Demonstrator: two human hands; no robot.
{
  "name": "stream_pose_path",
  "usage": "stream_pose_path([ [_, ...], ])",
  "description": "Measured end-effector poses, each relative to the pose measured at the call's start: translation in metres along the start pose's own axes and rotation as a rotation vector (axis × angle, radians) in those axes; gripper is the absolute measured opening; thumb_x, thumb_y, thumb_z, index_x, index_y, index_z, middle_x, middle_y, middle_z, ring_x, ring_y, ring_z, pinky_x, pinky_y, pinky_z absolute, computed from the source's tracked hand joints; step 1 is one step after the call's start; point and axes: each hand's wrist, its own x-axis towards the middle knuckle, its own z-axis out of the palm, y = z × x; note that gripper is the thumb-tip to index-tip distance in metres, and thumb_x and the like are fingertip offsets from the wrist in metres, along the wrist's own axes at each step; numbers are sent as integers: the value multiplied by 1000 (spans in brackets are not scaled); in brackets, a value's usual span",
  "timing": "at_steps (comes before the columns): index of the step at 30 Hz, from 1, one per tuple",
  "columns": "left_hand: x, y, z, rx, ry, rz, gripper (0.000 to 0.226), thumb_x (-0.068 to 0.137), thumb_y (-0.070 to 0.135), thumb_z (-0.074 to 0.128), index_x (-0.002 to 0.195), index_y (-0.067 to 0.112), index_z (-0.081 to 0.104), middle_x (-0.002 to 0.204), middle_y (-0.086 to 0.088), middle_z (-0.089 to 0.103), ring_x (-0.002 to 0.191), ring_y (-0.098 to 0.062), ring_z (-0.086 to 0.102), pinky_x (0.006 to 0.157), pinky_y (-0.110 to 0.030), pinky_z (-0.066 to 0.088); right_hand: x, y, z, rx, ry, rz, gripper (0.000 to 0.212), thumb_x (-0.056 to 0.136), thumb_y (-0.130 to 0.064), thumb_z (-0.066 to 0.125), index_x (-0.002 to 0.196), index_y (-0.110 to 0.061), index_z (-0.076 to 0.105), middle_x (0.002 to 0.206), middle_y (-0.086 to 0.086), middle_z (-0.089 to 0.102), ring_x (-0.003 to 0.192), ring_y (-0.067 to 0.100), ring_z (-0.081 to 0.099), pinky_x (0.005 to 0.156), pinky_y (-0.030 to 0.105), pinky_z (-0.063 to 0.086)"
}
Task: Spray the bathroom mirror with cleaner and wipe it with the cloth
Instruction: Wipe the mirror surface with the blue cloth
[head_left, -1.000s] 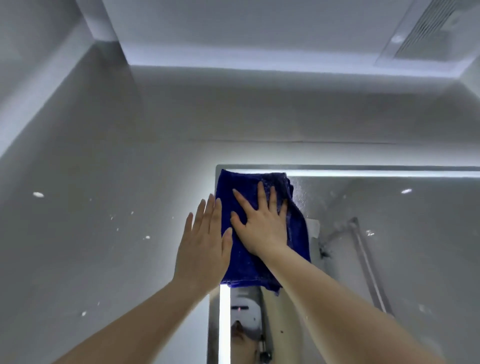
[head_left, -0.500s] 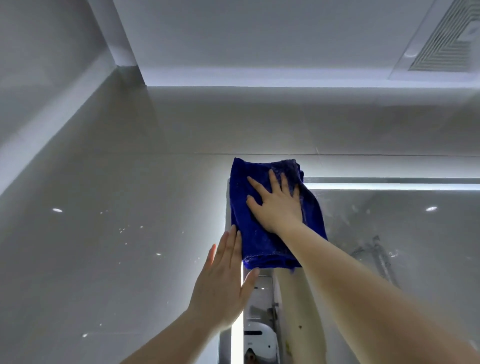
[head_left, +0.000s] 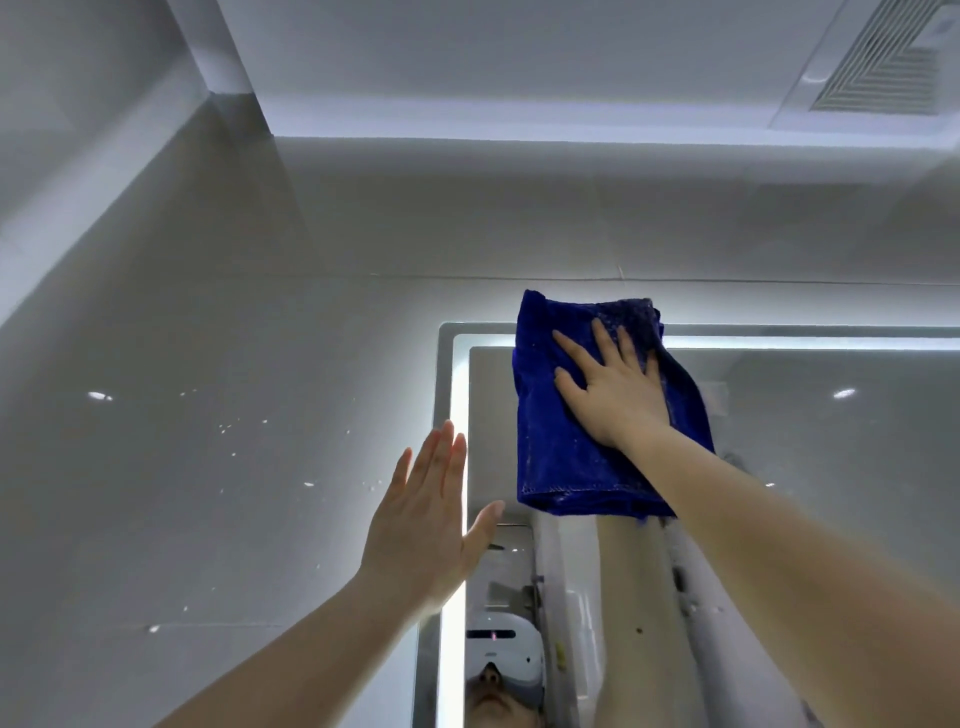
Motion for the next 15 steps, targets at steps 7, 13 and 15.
stream_pose_path([
  [7, 13, 41, -7, -27, 142, -100, 60, 94, 54, 11, 143, 23, 25, 157, 1, 13, 145, -16, 5, 116, -39, -7, -9, 26, -5, 26, -8, -6, 53, 95, -55, 18, 145, -50, 4, 160, -5, -8, 146, 19, -10, 117, 50, -7],
  [13, 25, 84, 2, -17, 47, -68, 69, 87, 56, -8, 149, 24, -8, 157, 6, -14, 142, -11, -18, 115, -35, -14, -16, 69, -12, 25, 2, -40, 52, 95, -54, 18, 145, -50, 5, 160, -5, -8, 146, 19, -9, 117, 50, -5],
  [15, 33, 94, 3, 14, 40, -75, 72, 84, 56, -11, 148, 24, -10, 157, 5, -15, 141, -11, -19, 113, -34, -16, -17, 88, -16, 31, -2, -39, 52, 95, -54, 18, 145, -50, 5, 160, -6, -8, 146, 19, -9, 117, 50, -5],
])
